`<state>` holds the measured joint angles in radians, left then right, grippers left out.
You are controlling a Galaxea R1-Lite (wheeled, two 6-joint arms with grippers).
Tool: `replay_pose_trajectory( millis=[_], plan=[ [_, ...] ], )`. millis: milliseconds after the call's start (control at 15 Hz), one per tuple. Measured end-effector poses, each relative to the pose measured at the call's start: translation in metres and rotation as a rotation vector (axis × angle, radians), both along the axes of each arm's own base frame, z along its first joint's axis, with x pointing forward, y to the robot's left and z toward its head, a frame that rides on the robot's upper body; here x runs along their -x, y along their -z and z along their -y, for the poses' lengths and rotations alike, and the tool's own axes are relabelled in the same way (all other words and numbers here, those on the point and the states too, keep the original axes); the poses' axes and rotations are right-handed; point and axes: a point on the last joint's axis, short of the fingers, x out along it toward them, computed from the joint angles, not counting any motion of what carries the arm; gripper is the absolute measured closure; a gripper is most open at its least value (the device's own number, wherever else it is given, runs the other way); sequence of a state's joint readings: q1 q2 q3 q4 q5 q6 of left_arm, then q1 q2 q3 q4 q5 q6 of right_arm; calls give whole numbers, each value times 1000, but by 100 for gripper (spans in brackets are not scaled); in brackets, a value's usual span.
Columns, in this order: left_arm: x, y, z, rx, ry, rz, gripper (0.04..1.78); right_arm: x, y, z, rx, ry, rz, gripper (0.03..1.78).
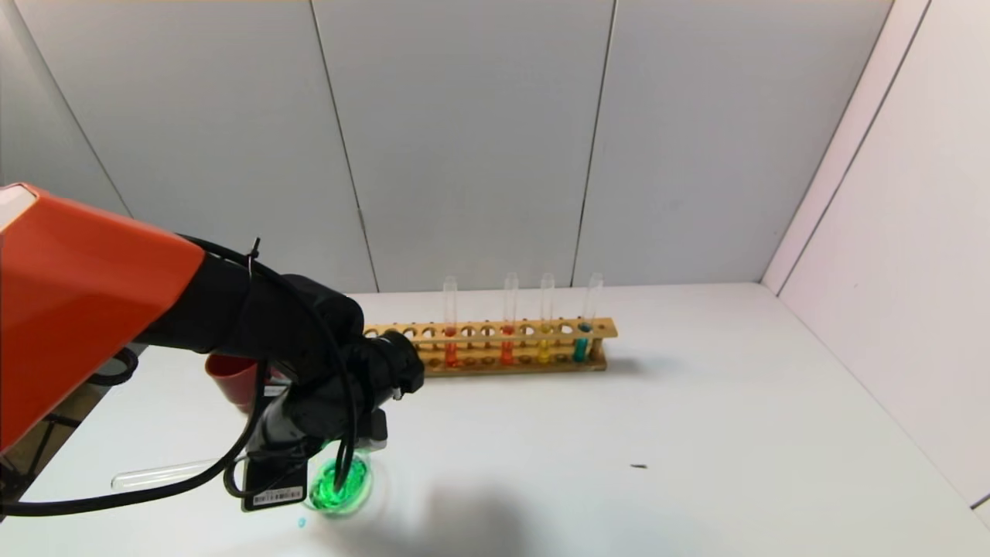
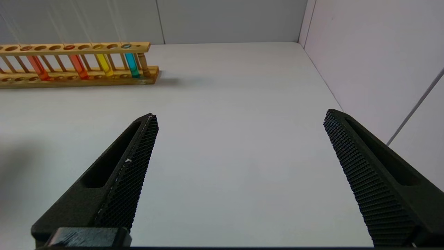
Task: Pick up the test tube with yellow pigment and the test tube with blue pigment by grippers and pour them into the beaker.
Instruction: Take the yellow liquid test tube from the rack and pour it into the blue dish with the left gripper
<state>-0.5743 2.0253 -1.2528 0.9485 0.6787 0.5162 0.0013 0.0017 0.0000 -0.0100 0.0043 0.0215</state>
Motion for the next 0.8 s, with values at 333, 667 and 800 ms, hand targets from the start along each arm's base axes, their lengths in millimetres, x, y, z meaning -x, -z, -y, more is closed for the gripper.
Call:
replay_pose_trajectory(
  millis=[333,667,800],
  plan=[
    [-4,2,7,-48,17,-24,152,0,0,0,0,0,0,7],
    [-11,15,14,-80,24,-68,152,0,0,0,0,0,0,7],
    [-9,20,17,-114,39,-96,152,0,0,0,0,0,0,7]
  ],
)
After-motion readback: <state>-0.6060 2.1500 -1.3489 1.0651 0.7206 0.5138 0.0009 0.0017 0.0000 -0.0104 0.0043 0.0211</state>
